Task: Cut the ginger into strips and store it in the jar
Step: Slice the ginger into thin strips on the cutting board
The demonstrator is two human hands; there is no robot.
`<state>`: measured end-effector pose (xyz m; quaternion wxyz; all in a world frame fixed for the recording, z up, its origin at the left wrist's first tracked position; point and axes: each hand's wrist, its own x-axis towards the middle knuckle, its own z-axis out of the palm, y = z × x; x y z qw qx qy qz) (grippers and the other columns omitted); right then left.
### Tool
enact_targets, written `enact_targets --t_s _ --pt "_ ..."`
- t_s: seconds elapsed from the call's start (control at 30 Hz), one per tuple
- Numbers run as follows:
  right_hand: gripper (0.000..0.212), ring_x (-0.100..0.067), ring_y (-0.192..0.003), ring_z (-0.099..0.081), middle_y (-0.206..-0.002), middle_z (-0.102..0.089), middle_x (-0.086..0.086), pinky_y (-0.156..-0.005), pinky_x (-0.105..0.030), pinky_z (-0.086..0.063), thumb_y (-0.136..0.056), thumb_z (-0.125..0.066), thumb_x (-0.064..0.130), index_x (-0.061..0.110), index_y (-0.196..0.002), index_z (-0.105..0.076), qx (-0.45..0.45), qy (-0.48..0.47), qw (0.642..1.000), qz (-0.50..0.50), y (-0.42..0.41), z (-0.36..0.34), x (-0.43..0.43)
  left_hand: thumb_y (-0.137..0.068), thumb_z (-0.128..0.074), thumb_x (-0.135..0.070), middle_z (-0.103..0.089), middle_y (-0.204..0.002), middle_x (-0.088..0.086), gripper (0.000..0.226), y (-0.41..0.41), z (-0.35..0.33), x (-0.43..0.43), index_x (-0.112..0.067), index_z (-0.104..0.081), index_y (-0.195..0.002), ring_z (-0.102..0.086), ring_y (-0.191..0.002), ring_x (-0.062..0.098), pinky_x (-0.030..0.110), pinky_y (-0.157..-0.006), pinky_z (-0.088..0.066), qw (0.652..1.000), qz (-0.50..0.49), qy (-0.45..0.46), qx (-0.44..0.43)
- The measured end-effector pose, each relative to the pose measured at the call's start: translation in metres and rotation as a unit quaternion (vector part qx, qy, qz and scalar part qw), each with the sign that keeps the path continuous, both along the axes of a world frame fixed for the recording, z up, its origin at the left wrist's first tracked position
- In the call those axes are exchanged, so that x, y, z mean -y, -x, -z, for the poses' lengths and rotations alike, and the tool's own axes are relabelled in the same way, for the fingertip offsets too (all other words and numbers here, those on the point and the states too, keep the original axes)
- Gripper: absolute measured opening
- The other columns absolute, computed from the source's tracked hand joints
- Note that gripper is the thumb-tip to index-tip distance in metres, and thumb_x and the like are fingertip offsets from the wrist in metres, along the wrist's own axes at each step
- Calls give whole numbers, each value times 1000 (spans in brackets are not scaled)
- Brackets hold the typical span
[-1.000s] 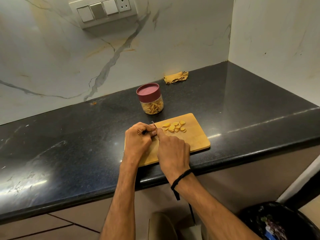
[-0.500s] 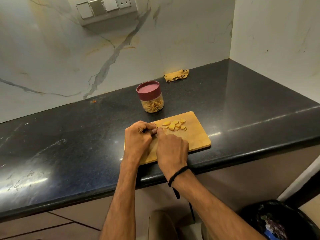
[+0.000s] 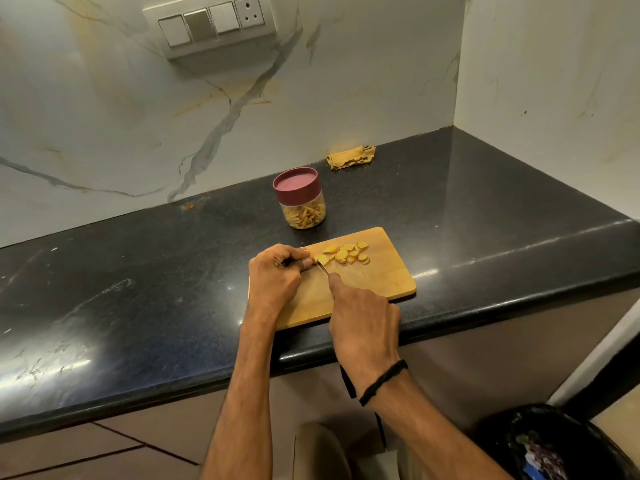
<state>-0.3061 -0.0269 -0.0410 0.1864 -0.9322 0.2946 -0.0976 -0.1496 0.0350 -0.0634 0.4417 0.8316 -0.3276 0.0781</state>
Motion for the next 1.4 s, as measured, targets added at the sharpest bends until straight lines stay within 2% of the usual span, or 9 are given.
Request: enact_targets --t_s 0.27,0.5,0.67,0.77,0.9,1.03,1.17,1.27,1.4 --pt "46 -16 -81 -52 -89 -52 2 -67 -30 -36 -102 -44 24 31 -146 -31 34 -21 999 16 7 1 4 -82 -80 -11 -74 -98 -6 14 -1 1 -1 -17 -77 -95 -68 -93 0 16 -87 -54 1000 10 0 -5" --pt "47 -13 -76 -45 -87 -50 3 -66 -29 -38 -105 -38 28 33 -150 -27 63 -44 996 43 -4 -6 7 -81 -81 -10 -72 -96 -8 18 0 2 0 -21 -74 -94 -69 -92 4 14 -84 -54 1000 14 -6 -10" --pt "48 -17 -90 -57 -97 -60 -1 -75 -33 -44 -104 -40 28 33 -150 -27 81 -46 995 24 -16 -8 6 -81 -82 -8 -72 -93 -6 19 0 0 0 -22 -71 -91 -70 -88 7 17 -82 -56 1000 9 -1 -21" --pt "44 -18 -90 -58 -93 -58 0 -71 -32 -40 -105 -38 28 34 -148 -30 88 -42 995 12 -22 -6 5 -81 -80 -7 -72 -94 -6 20 1 0 -1 -23 -71 -89 -70 -89 7 18 -83 -56 1000 11 0 -18" --pt "45 -20 -89 -59 -92 -59 -1 -67 -32 -36 -105 -37 28 36 -149 -29 85 -30 996 6 -25 -1 7 -82 -80 -5 -71 -96 -6 17 0 1 -1 -19 -75 -92 -69 -91 4 17 -85 -56 1000 12 5 -9" --pt "46 -19 -86 -58 -84 -48 1 -67 -32 -37 -105 -36 27 36 -149 -28 75 -25 997 -2 -26 -1 8 -82 -80 -6 -70 -94 -8 14 -2 2 -1 -14 -77 -93 -68 -90 3 15 -83 -54 1000 11 3 2" --pt "45 -18 -77 -47 -83 -46 0 -66 -33 -36 -105 -35 24 33 -148 -27 52 -11 999 -7 -26 -2 8 -81 -80 -5 -71 -93 -8 15 -3 3 -1 -16 -78 -92 -69 -89 2 12 -80 -54 1000 6 13 3" --pt "46 -19 -83 -52 -85 -45 0 -68 -33 -35 -105 -33 20 30 -149 -25 39 -15 999 -13 -27 -4 4 -81 -80 -4 -73 -93 -6 15 -2 3 0 -14 -79 -93 -70 -89 4 12 -81 -54 1000 3 17 7" --pt "50 -18 -80 -47 -85 -44 -1 -68 -33 -33 -104 -30 17 28 -152 -20 27 -18 999 -11 -32 -5 2 -82 -81 -5 -71 -88 -11 14 1 2 0 -13 -80 -92 -68 -87 -1 10 -80 -52 1000 -4 20 23"
